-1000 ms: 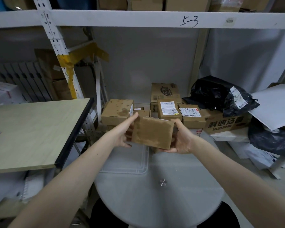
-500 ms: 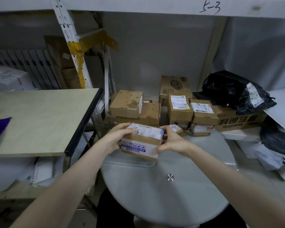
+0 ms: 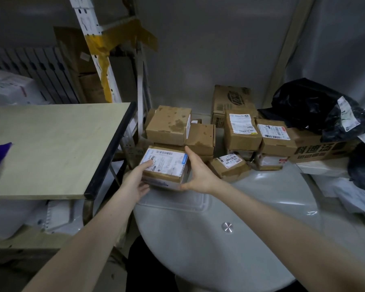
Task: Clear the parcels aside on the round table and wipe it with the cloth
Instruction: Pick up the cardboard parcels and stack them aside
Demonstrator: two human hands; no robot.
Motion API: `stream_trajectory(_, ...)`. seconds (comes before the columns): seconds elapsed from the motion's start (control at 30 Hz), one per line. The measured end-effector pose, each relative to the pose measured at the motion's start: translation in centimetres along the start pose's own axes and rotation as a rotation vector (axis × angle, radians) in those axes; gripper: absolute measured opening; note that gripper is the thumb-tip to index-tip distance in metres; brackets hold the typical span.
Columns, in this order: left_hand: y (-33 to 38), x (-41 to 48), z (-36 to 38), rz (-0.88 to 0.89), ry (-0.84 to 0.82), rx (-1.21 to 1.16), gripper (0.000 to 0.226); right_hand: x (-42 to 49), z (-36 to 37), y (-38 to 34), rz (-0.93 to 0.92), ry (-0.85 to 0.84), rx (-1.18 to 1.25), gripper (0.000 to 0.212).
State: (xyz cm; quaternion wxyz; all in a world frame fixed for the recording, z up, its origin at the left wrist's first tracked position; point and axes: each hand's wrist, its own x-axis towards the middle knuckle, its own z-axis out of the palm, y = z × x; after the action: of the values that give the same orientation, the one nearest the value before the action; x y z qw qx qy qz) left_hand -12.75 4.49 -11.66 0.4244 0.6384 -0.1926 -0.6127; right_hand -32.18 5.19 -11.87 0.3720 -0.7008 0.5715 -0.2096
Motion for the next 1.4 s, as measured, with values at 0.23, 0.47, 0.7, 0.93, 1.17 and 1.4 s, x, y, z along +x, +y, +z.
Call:
stream_trajectory(0.23, -0.3, 1.6, 2.0, 0.083, 0.131, 0.036, 0.047, 1.1, 0.8, 0.3, -0.056, 0.075, -0.152, 0.071)
stream_trajectory(0.47, -0.8, 2.8, 2.6, 0.136, 0.202, 0.165, 0.048, -0.6, -5.0, 4.8, 0.045, 0.448, -0.299, 0.033)
stream_trajectory(0.7, 0.1, 1.7, 3.9, 0.206, 0.436, 0.717, 0.084, 0.2, -8.6, 8.4, 0.209, -0.115, -0.908, 0.096)
stream_trajectory(0.93, 0.3, -0.9, 7.2, 0.54, 0.322, 0.939, 0.053, 1.0, -7.8, 9.4, 0.125, -0.083, -0.873, 0.099)
stream_trajectory(1.17, 0.0, -2.3, 10.3, 0.591, 0.08, 0.809, 0.024, -1.5, -9.3, 9.4, 0.1, 0.06, -0.366, 0.094)
stream_trajectory(1.4, 0.5, -4.9, 12.8, 0.518, -0.25, 0.65, 0.024, -5.4, -11.4, 6.3, 0.178, 0.119, 0.879, 0.02)
